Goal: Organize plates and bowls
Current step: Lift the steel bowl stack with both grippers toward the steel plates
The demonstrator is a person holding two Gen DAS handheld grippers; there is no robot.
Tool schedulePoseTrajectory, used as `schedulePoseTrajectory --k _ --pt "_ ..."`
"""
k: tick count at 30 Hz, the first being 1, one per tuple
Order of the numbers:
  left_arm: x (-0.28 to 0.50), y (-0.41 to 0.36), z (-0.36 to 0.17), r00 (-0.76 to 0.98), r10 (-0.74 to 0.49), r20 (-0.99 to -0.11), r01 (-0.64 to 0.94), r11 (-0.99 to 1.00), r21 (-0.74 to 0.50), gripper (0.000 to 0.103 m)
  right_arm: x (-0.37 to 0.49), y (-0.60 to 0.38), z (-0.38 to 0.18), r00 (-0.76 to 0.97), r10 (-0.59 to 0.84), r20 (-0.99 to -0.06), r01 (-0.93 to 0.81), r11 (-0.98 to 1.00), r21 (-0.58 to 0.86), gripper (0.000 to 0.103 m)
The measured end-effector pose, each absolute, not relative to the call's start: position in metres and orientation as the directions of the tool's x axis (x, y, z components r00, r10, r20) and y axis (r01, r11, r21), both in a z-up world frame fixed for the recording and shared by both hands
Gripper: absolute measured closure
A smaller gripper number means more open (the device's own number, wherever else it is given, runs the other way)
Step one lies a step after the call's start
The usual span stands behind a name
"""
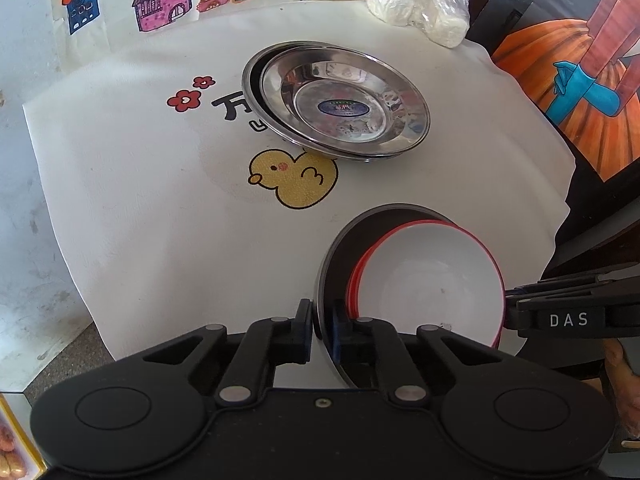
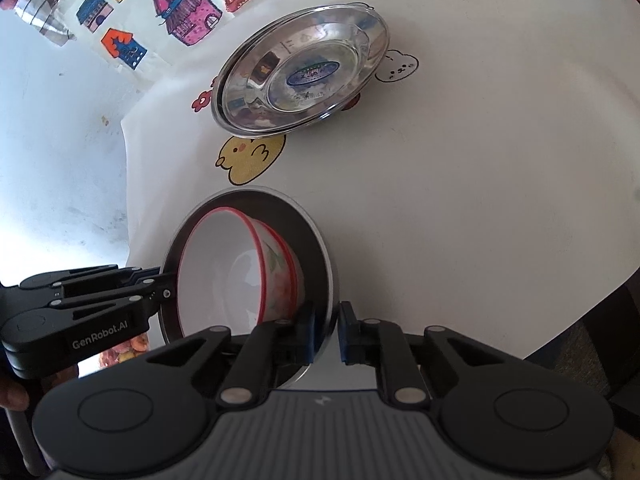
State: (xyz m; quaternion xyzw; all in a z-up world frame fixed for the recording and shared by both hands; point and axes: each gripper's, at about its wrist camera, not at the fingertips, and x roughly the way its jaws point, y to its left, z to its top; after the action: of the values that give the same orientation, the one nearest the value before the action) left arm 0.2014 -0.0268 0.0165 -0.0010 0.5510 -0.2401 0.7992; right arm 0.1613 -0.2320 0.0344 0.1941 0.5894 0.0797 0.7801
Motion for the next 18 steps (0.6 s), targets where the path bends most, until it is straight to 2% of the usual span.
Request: schedulePoseTrajectory --k 18 --pt "0.211 -0.027 0.016 0.233 -0.387 -0.892 0.318 0.897 -0.306 0.096 0.166 -0.244 0.029 0.263 0.410 -0.873 0.187 0.866 0.464 0.091"
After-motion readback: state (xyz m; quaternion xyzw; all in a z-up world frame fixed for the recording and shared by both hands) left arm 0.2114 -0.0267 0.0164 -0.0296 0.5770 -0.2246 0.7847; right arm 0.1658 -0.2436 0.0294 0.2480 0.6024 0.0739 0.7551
